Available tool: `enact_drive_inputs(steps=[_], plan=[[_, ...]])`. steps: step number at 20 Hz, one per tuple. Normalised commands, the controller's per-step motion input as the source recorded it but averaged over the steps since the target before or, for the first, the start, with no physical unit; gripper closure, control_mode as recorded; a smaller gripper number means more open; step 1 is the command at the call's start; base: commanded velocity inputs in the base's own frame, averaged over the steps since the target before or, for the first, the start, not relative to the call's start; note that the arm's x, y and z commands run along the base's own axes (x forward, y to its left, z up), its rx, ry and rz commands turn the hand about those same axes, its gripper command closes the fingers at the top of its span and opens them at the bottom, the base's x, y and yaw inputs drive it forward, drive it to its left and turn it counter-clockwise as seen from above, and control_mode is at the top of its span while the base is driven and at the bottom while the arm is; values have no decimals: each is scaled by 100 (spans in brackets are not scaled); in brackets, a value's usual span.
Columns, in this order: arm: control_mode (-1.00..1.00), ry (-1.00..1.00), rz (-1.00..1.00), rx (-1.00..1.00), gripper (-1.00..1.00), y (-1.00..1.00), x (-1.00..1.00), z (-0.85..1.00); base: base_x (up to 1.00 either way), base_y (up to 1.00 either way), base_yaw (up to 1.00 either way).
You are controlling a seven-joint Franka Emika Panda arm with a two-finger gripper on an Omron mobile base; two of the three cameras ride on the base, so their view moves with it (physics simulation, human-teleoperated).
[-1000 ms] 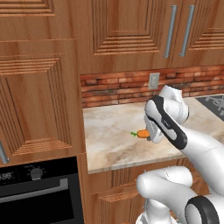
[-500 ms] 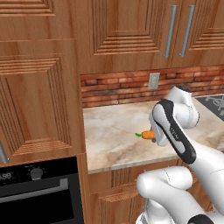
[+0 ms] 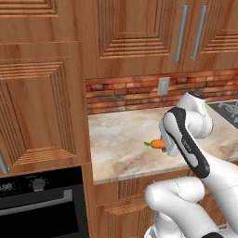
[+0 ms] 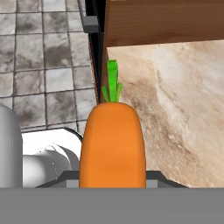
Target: Place the two vegetables and bowl onto the tray for setting up a vegetable dip station.
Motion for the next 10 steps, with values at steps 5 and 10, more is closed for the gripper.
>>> enact_drive_inputs(steps=[5,10], plan=[[-100,0,0,0,100,0,0,0,0,0,0],[-100,0,0,0,100,0,0,0,0,0,0]])
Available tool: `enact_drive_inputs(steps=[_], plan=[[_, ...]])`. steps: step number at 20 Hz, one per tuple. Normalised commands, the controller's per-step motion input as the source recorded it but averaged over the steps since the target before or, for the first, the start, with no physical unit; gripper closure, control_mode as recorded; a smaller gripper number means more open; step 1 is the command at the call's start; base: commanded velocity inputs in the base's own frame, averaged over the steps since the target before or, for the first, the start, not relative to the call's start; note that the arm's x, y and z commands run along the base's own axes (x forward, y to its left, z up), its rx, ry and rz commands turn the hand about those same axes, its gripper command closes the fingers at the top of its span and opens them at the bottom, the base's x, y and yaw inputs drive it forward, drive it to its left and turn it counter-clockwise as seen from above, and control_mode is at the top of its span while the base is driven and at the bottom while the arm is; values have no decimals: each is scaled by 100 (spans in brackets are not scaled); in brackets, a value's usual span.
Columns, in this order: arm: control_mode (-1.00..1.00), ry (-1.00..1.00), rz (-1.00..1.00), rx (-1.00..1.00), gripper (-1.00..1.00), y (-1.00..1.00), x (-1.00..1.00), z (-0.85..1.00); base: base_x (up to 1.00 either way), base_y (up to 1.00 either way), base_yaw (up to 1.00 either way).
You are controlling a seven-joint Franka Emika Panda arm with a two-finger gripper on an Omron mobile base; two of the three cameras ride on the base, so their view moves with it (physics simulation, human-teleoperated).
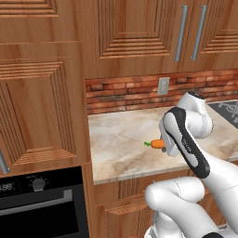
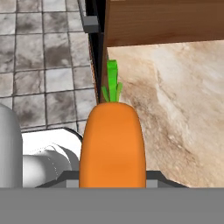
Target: Place the two vegetables and bowl onto the tray for setting up a vegetable dip station.
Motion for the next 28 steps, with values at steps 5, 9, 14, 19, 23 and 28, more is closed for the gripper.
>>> enact_drive_inputs(steps=[5,9,14,19,23,28], plan=[[100,0,0,0,100,0,0,0,0,0,0],[100,0,0,0,100,0,0,0,-25,-3,0],[100,0,0,0,100,0,0,0,-32,-4,-1],[100,0,0,0,100,0,0,0,-16,-29,0],[100,0,0,0,100,0,0,0,-4,-45,0],[100,0,0,0,100,0,0,0,0,-52,0]])
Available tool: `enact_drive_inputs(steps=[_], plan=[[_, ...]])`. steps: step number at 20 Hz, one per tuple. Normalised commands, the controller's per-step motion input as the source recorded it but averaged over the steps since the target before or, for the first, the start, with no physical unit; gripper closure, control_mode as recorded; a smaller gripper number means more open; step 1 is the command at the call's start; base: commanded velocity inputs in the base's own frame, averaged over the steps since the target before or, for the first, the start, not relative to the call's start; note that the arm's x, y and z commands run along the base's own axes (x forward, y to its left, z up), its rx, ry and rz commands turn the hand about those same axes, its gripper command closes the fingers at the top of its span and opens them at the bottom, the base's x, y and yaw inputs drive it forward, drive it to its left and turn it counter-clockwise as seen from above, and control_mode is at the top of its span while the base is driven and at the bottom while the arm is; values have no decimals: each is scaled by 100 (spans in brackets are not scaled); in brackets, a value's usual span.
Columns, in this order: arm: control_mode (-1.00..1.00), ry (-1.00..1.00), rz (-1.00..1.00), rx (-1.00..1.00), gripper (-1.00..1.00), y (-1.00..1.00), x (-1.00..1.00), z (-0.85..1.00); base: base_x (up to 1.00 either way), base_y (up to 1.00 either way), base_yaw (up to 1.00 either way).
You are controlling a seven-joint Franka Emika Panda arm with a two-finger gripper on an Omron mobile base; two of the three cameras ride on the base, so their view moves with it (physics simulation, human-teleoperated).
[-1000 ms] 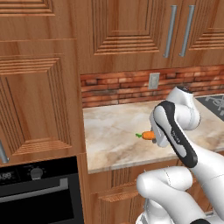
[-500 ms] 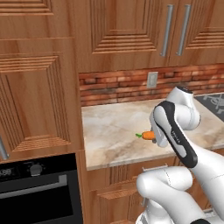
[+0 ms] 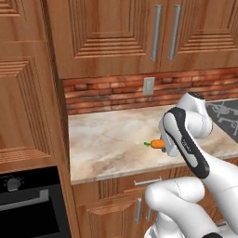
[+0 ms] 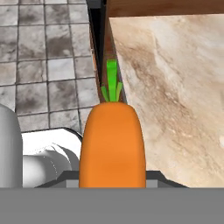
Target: Place the two vegetables and bowl onto the tray for setting up a vegetable dip station.
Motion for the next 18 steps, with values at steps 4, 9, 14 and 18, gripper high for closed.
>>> enact_drive_inputs(steps=[4,9,14,18], plan=[[100,0,0,0,100,0,0,0,0,-59,0],[100,0,0,0,100,0,0,0,1,-65,0],[100,0,0,0,100,0,0,0,3,-64,0],[100,0,0,0,100,0,0,0,5,-62,0]])
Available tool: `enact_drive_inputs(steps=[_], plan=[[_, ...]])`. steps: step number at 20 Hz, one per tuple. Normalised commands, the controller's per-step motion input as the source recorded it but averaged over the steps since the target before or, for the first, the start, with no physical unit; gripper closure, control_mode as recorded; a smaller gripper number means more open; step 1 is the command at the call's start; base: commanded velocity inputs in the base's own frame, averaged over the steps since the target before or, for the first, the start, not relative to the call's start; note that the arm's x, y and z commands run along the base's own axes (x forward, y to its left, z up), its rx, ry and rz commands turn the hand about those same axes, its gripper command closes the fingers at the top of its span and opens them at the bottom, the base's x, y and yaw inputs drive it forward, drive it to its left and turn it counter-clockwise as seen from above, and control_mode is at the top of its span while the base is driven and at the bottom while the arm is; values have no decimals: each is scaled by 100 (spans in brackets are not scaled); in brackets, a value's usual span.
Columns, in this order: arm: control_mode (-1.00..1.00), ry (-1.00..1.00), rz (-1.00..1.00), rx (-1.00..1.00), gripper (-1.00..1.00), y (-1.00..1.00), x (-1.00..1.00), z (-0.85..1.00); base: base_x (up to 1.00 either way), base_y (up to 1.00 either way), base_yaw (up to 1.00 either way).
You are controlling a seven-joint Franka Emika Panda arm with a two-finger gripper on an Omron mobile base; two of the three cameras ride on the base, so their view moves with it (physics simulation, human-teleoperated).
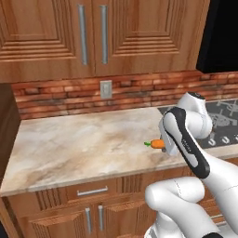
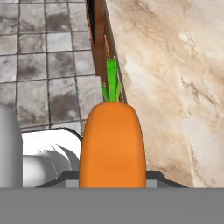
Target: Place the two vegetables and bowl onto the tray for setting up a vegetable dip station.
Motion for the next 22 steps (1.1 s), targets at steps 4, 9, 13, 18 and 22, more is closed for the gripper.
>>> enact_drive_inputs(steps=[4,9,13,18,22], plan=[[100,0,0,0,100,0,0,0,6,-62,0],[100,0,0,0,100,0,0,0,6,-61,0],[100,0,0,0,100,0,0,0,9,-61,0],[100,0,0,0,100,0,0,0,11,-61,0],[100,0,0,0,100,0,0,0,12,-61,0]])
